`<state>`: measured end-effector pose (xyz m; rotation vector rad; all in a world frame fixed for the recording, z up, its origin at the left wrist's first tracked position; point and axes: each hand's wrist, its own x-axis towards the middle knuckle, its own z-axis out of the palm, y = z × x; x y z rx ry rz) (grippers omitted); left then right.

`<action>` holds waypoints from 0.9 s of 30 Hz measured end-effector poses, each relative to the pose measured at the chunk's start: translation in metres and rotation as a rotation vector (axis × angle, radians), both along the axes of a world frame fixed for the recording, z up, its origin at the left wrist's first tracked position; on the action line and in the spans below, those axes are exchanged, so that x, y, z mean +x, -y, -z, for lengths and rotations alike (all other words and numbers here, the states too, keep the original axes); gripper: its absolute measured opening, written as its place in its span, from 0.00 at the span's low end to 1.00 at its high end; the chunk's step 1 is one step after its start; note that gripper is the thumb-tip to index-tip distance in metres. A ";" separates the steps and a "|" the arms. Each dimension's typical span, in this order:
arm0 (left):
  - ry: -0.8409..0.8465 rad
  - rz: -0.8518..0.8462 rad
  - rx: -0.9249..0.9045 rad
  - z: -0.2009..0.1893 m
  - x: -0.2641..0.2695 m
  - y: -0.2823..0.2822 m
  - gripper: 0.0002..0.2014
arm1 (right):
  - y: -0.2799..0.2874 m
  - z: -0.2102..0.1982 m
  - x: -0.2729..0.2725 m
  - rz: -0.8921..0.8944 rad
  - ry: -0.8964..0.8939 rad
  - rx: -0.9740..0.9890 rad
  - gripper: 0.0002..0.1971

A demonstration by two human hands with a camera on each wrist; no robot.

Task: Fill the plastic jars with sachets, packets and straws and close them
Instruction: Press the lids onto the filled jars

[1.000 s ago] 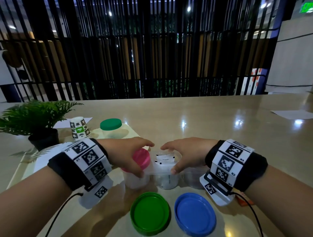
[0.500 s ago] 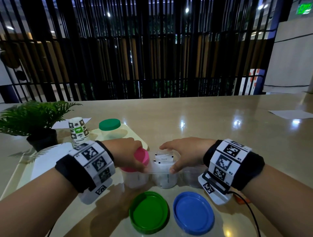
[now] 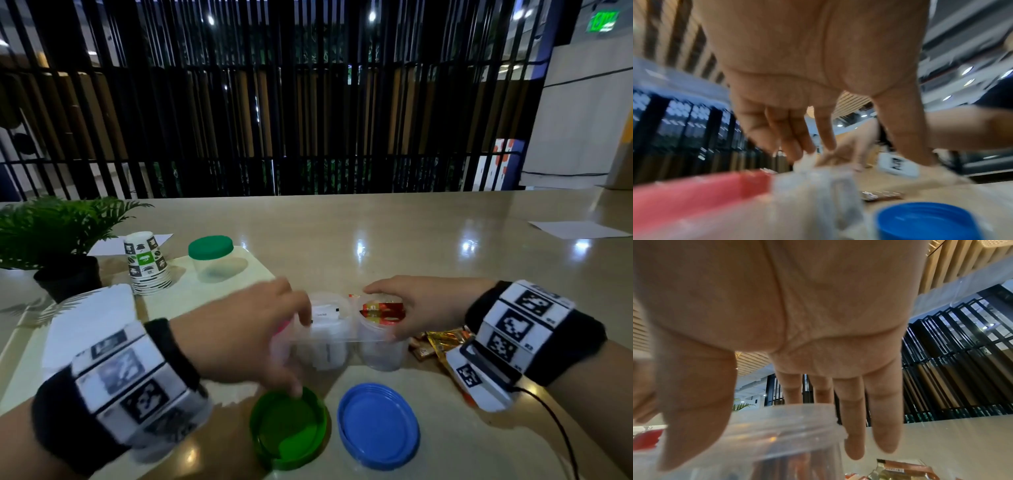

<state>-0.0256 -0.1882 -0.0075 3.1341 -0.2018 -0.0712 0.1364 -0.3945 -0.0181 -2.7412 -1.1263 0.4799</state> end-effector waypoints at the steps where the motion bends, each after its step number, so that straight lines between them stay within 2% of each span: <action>1: -0.094 0.037 -0.004 0.005 -0.003 0.008 0.39 | 0.001 0.001 0.000 0.000 -0.004 0.013 0.43; 4: -0.268 0.134 0.122 0.029 -0.005 0.024 0.42 | 0.000 0.004 0.001 0.008 -0.012 0.035 0.41; 8: -0.242 0.128 0.232 0.047 -0.003 0.031 0.39 | 0.000 0.006 0.001 0.013 -0.022 0.041 0.41; 14: -0.246 0.089 0.213 0.043 -0.003 0.034 0.38 | 0.002 0.009 0.000 -0.007 -0.013 0.051 0.41; 18: -0.290 0.078 0.033 0.019 0.000 0.027 0.42 | 0.003 0.008 0.001 -0.003 -0.024 0.053 0.41; 21: -0.254 0.049 -0.247 -0.012 0.008 0.021 0.39 | 0.003 0.008 0.001 0.001 -0.040 0.064 0.41; 24: 0.012 0.016 -0.552 -0.027 0.026 0.018 0.34 | 0.003 0.008 0.001 -0.004 -0.038 0.074 0.41; 27: 0.266 0.002 -0.650 -0.019 0.052 0.019 0.34 | 0.003 0.007 0.002 -0.021 -0.013 0.064 0.41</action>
